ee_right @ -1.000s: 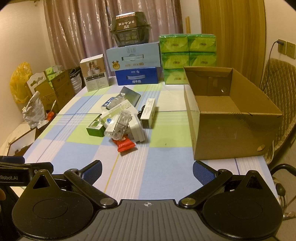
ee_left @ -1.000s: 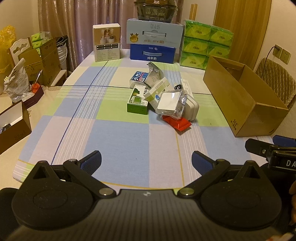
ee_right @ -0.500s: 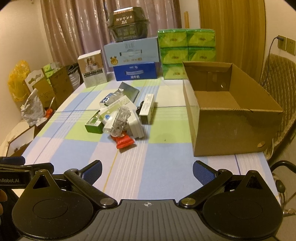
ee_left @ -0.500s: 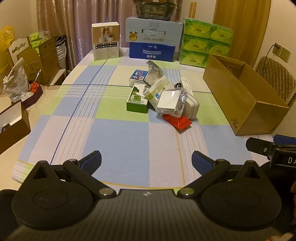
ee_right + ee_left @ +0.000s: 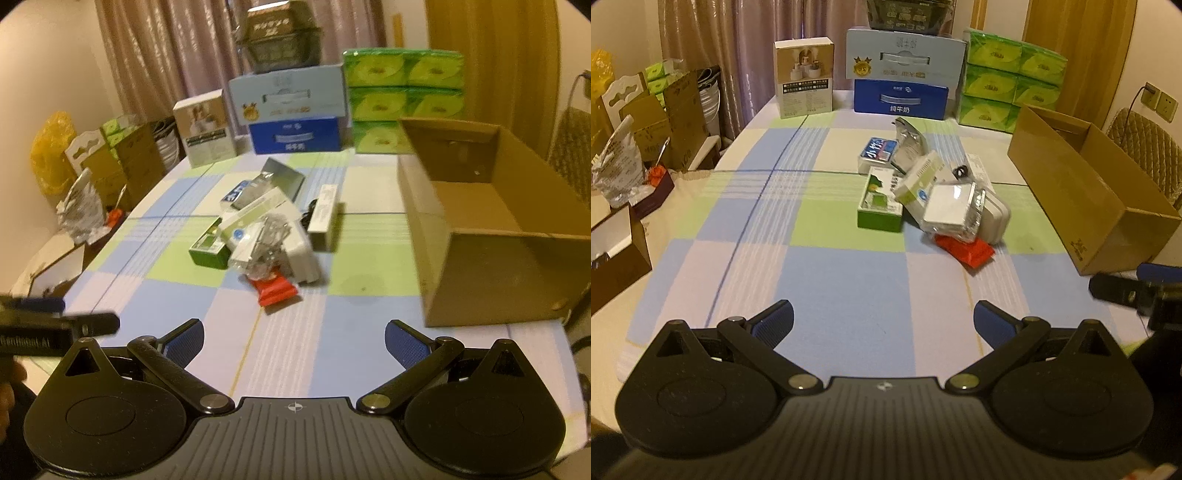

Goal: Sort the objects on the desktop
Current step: 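Grasp the wrapped white pad with left tool while right tool grasps red candy packet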

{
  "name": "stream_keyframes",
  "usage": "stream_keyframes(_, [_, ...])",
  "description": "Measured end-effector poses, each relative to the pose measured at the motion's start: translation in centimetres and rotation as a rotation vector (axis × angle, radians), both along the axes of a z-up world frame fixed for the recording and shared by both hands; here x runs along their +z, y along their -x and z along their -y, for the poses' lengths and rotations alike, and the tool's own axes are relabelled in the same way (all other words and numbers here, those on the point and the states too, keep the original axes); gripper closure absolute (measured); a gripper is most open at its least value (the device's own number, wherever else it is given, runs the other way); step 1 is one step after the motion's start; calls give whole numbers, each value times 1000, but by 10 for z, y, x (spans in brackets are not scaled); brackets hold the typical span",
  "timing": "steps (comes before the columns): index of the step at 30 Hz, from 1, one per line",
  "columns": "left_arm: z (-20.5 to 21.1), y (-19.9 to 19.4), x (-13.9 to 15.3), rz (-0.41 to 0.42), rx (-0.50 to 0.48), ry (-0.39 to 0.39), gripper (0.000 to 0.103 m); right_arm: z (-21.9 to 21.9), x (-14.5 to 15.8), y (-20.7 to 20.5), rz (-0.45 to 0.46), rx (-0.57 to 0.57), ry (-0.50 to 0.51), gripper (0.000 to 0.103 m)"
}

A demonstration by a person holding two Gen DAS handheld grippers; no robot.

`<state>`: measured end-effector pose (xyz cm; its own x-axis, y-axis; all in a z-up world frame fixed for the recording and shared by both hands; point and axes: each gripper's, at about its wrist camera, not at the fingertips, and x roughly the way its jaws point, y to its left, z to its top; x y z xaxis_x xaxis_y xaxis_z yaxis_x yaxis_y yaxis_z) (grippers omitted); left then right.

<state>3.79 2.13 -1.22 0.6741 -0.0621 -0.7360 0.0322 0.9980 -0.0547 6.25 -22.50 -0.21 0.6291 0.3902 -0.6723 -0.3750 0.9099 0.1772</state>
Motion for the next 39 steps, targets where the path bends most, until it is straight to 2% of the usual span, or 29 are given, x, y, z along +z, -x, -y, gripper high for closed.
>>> stream_keyframes(7, [-18,-35,-6,-5,-37,-56,1,-14,-16,-23,46,37,0,2])
stream_keyframes(11, [-22,-56,-19,-12,-86,-68,1,-20,-31,-43,71,59,49,2])
stream_keyframes(14, [-22,-73,-28,-18,-134,-43,1,-24,-41,-57,61,82,56,5])
stream_keyframes(16, [-20,-85,-34,-31,-168,-15,1,-26,-47,-65,68,93,76,16])
stream_keyframes(19, [-12,-101,-41,-23,-225,13,2,-24,-54,-77,72,88,82,23])
stream_keyframes(21, [-6,-110,-44,-10,-260,39,2,-23,-57,-84,79,85,93,25])
stream_keyframes(27, [18,-139,-55,3,-359,73,13,-21,-69,-98,58,86,103,31])
stream_keyframes(33, [34,-159,-64,10,-418,117,19,-26,-72,-104,61,110,116,33])
stream_keyframes(35, [39,-166,-68,-1,-431,116,25,-28,-74,-107,58,108,127,34])
stream_keyframes(39, [44,-176,-77,-28,-438,113,27,-29,-77,-114,42,96,133,34])
